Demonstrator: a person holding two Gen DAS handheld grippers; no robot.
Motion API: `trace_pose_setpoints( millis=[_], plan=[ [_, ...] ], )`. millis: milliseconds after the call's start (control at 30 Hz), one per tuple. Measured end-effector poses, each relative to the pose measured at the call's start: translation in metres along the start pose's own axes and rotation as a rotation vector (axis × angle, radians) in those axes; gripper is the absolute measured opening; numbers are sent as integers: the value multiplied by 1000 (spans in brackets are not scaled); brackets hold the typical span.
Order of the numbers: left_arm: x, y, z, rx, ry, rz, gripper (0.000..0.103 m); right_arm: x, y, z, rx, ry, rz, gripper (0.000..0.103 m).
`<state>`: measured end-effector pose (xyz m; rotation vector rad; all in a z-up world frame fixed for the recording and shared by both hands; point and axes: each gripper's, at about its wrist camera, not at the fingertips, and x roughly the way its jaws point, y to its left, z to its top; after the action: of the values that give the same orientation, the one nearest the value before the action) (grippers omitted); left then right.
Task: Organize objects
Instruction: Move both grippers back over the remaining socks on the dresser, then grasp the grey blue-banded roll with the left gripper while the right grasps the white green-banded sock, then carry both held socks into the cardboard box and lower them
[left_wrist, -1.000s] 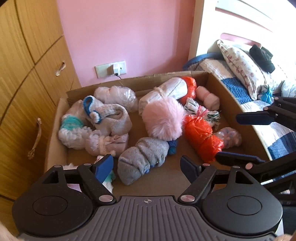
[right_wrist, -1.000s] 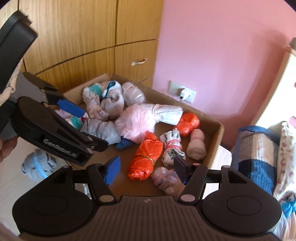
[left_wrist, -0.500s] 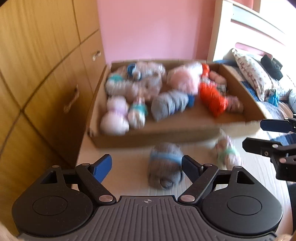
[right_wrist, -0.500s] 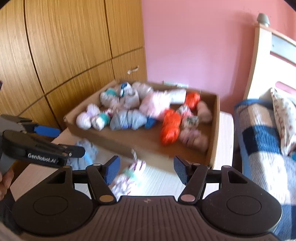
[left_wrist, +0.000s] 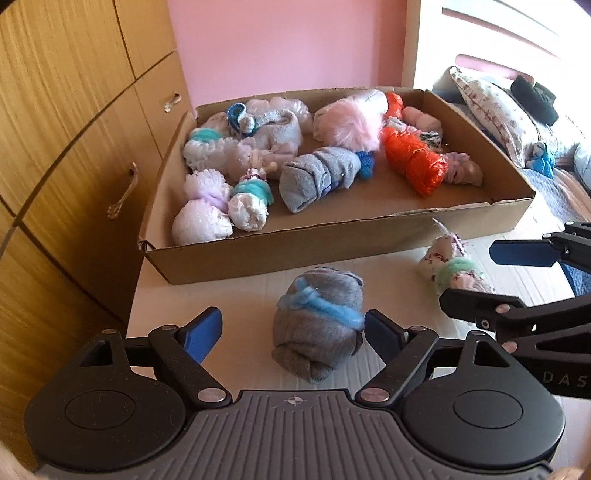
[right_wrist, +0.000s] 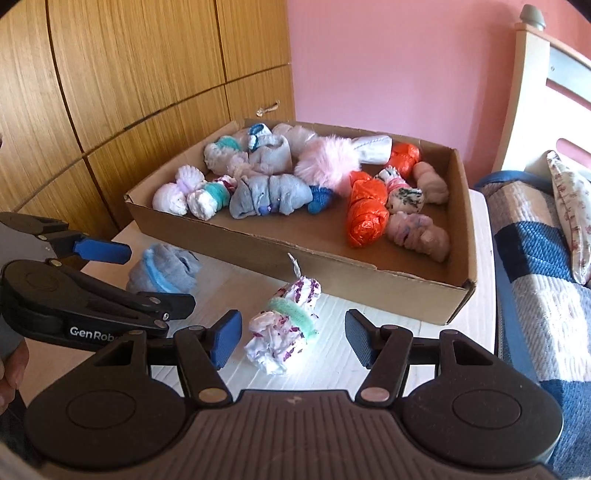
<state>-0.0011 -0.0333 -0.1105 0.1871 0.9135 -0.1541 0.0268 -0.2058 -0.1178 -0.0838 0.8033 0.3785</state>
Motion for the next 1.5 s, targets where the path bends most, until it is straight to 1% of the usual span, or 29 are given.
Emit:
trace_pose_setpoints(
  millis=[33, 67, 133, 200, 300, 333, 400, 467, 567, 633, 700, 767, 833, 900, 967, 1033, 1100, 1233, 1300, 1433, 1500],
  plan=[
    [1, 0, 0, 4, 0, -3, 88, 2, 0, -1, -1, 4, 1, 55],
    [2, 0, 1, 10, -2, -2, 88, 4, 0, -1, -2, 10, 2, 51],
    [4, -1, 1, 21, -7, -6, 84, 6, 0, -3, 2, 16, 10, 45],
    [7, -1, 1, 25, -3, -17, 77, 8, 0, -4, 8, 24, 17, 39],
    [9, 1, 2, 16, -3, -27, 70, 9, -1, -7, 15, 29, 25, 30],
    [10, 2, 2, 12, -4, -34, 68, 8, -1, -8, 13, 25, 26, 29],
    [9, 2, 3, 16, -9, -37, 55, 7, -1, -10, 13, 19, 33, 26],
    [9, 1, 4, 22, -10, -34, 55, 5, -2, -11, 13, 14, 41, 25],
    [6, 2, 3, 5, -9, -44, 54, 0, -3, -12, 11, 7, 49, 24],
    [-2, 4, 4, -6, -9, -44, 54, -8, -4, -11, 13, 1, 52, 24],
    [-15, 8, 10, -21, -27, -53, 55, -19, -5, -6, 13, -19, 57, 24],
    [-26, 11, 21, -21, -51, -51, 55, -32, -6, 4, 10, -51, 66, 24],
    [-34, 15, 39, -17, -86, -48, 55, -40, -8, 18, 5, -87, 71, 24],
    [-33, 17, 59, -10, -110, -34, 55, -41, -11, 38, -2, -115, 64, 24],
    [-21, 19, 77, -5, -113, -20, 55, -31, -14, 58, -14, -130, 54, 24],
    [0, 21, 92, -4, -88, -2, 55, -11, -16, 74, -30, -117, 41, 24],
    [18, 20, 100, 7, -62, 10, 55, 15, -16, 84, -39, -76, 38, 24],
    [45, 13, 94, 51, 12, 2, 55, 48, -7, 79, -77, -5, 45, 24],
    [47, 12, 86, 89, 13, 39, 56, 53, -1, 70, -87, 23, 55, 24],
    [42, 20, 77, 94, 42, 16, 56, 48, 8, 57, -85, 37, 86, 23],
    [37, 19, 71, 123, 53, 17, 56, 41, 13, 51, -89, 46, 113, 24]
  ],
)
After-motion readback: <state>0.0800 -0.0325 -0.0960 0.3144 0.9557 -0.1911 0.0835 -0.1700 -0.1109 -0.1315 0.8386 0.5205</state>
